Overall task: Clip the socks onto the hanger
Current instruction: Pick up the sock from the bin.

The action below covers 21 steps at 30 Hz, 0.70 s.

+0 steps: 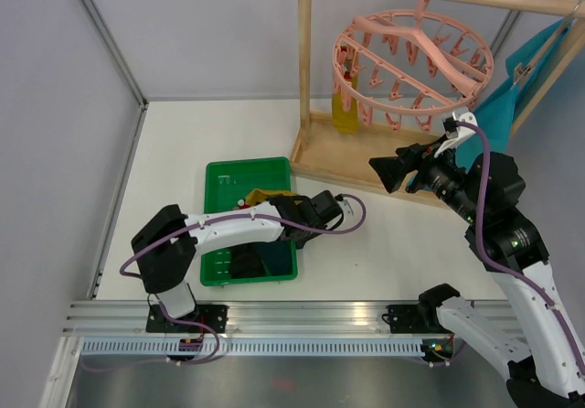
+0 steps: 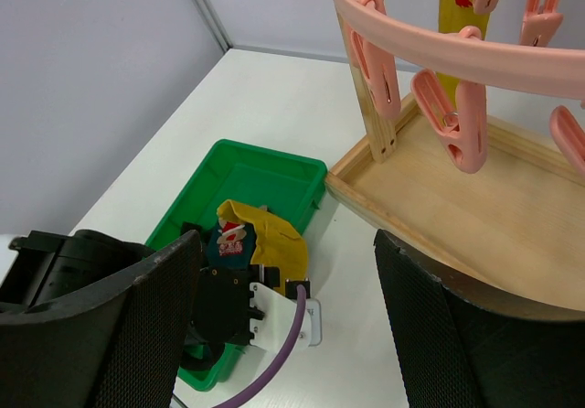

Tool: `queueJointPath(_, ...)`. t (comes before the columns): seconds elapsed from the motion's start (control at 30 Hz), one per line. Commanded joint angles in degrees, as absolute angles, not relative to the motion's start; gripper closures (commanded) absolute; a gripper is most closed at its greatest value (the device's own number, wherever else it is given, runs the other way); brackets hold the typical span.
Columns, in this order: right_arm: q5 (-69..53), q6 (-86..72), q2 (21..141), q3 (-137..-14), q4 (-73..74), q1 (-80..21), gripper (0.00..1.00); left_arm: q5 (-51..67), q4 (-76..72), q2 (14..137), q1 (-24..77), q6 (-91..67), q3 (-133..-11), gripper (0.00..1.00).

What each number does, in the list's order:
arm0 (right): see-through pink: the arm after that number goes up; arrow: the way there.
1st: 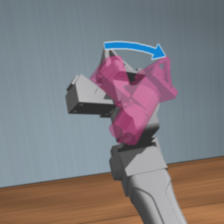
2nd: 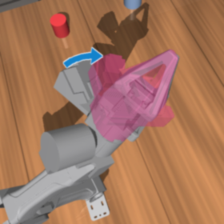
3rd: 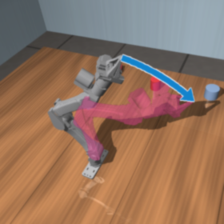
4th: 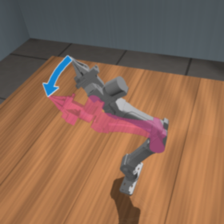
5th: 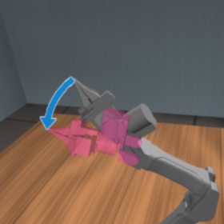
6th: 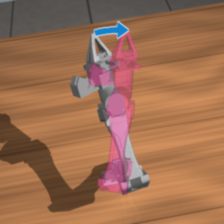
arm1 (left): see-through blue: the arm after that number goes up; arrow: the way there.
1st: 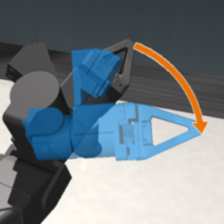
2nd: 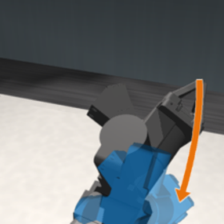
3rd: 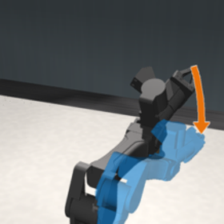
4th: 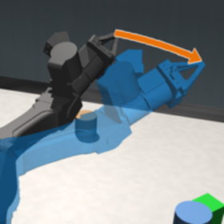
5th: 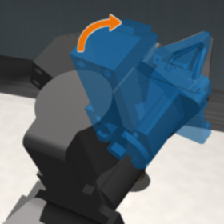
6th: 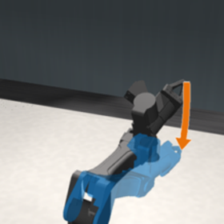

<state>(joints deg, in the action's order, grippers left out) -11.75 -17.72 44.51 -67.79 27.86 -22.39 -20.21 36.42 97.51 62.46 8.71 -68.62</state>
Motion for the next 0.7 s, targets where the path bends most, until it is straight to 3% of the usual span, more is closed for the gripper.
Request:
queueJointPath(0.0, -11.07, -17.05, 43.77, -67.5, 26.72, -22.59, 0.17, -23.38, 37.7, 98.35, 62.93, 10.63, -71.1, 0.57)
queueJointPath(0.13, -10.72, -16.96, 43.51, -67.5, 26.81, -22.59, 0.18, -23.64, 37.62, 98.35, 62.93, 10.72, -71.28, 0.65)
queueJointPath(0.47, -10.37, -16.7, 43.15, -67.85, 27.25, -22.59, 0.18, -23.38, 39.29, 98.0, 62.93, 10.37, -74.52, 0.96)
queueJointPath(0.67, -9.85, -16.0, 43.24, -67.76, 26.89, -22.59, 0.18, -22.94, 43.32, 95.28, 62.67, 9.41, -81.36, 0.98)
